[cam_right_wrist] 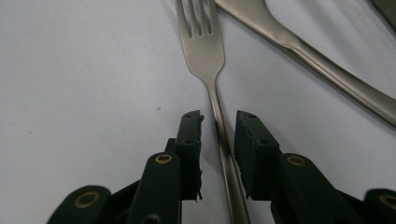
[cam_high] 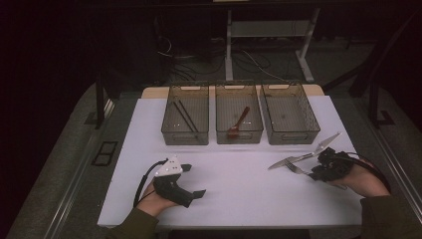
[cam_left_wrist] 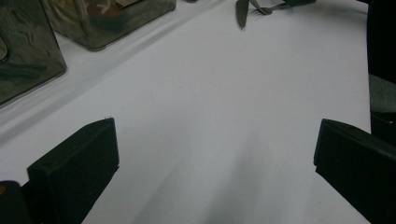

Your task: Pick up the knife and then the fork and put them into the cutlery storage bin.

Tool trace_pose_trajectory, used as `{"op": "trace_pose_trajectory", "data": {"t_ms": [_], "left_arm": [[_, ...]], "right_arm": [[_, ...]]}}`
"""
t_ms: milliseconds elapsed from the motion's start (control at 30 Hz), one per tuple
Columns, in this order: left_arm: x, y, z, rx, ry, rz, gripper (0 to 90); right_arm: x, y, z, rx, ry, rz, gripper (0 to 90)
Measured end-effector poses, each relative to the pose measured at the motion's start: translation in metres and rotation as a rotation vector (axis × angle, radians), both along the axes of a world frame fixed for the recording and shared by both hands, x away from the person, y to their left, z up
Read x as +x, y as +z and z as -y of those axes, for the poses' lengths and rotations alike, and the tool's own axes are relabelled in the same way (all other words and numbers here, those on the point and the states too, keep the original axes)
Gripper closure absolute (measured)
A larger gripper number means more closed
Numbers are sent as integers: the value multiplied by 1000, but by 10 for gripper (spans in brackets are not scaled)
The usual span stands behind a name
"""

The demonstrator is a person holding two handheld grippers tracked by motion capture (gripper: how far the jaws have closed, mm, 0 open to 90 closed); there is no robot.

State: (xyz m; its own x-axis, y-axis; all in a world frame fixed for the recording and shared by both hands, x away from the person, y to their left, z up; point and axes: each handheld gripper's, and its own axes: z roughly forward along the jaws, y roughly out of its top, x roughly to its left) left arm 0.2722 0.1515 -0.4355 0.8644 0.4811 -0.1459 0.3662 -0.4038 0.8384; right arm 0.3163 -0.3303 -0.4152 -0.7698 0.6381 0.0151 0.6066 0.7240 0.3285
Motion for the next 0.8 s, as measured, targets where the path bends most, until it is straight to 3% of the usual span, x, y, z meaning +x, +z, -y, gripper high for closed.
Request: {"op": "trace_pose_trajectory", "data": {"t_ms": [600, 667, 800], "left_arm": [[-1, -1, 4, 5, -18, 3, 0], [-1, -2, 4, 6, -18, 1, 0], [-1, -1, 4, 5, -18, 3, 0]], "right_arm": [[17, -5, -21, -165, 112, -75, 816], [17, -5, -22, -155, 113, -90, 824], [17, -5, -20, -153, 127, -76, 852]]}}
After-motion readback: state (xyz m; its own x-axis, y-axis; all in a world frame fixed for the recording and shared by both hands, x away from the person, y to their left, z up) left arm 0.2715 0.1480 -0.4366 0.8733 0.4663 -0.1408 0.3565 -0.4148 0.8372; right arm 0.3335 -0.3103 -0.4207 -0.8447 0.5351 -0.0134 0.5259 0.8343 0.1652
